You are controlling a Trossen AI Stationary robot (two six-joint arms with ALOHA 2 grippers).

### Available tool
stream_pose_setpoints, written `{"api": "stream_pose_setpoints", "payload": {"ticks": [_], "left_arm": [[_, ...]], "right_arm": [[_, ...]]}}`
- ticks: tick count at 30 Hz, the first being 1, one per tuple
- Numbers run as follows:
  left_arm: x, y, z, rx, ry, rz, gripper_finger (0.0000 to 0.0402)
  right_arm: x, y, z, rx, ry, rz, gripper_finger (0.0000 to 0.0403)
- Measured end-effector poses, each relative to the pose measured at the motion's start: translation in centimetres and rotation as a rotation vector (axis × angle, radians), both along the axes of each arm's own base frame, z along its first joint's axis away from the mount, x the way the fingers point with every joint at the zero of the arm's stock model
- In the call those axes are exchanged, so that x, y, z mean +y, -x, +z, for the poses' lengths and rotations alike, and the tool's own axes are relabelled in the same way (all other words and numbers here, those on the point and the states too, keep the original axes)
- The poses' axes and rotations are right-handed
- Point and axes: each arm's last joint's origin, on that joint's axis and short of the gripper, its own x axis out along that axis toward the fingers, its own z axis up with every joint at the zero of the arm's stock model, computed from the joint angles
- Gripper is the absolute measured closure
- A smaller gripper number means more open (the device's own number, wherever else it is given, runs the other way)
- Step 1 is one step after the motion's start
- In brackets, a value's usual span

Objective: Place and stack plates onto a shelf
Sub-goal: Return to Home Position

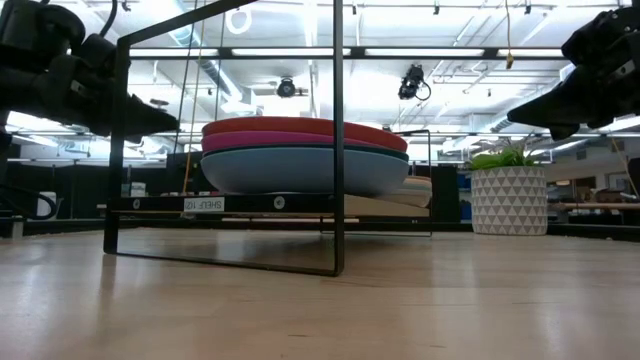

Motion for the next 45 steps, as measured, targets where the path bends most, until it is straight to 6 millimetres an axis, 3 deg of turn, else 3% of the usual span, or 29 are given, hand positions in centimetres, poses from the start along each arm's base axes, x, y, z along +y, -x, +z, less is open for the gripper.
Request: {"api": "stream_pose_setpoints", "payload": {"ticks": [4, 11, 45], "left_arm": [[0.00, -0.01, -0.05, 0.006, -0.007, -0.002, 0.0324], [0.00, 0.04, -0.36, 0.001, 0.211, 0.031, 0.0324], [0.01, -0.02, 0.08, -0.036, 0.154, 0.022, 0.0324]], "right_arm": [[0.00, 0.00, 0.00, 0.000, 0.001, 0.001, 0.0375], [0.00, 0.00, 0.00, 0.000, 0.001, 0.001, 0.0375], [0.01, 0.00, 0.00, 0.001, 0.001, 0.001, 0.0375]]}}
